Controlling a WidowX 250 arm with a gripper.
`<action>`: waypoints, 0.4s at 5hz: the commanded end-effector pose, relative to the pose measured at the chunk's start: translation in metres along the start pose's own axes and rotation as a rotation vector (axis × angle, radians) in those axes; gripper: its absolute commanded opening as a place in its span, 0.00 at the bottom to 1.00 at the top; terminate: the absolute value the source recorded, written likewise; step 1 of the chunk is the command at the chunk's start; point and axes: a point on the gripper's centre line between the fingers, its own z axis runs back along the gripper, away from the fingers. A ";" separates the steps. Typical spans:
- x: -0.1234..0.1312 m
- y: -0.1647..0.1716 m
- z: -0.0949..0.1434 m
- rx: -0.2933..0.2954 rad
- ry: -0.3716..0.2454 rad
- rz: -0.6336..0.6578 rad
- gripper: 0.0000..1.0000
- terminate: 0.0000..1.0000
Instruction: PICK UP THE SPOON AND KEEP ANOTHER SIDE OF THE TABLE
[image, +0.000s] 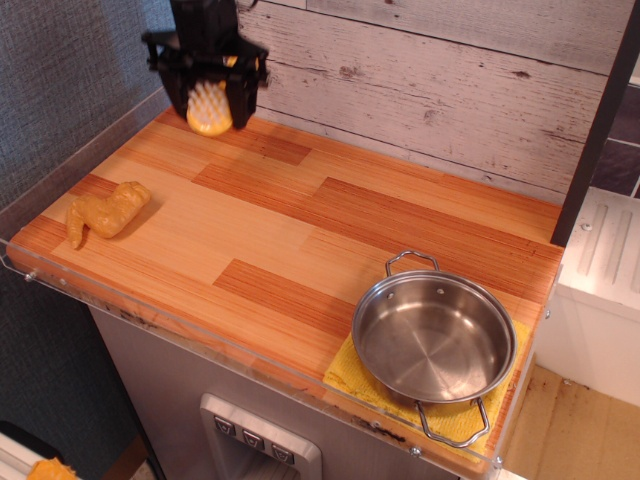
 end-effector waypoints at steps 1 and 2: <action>-0.002 0.009 -0.020 0.041 0.017 -0.055 0.00 0.00; -0.004 0.010 -0.032 0.043 0.043 -0.060 0.00 0.00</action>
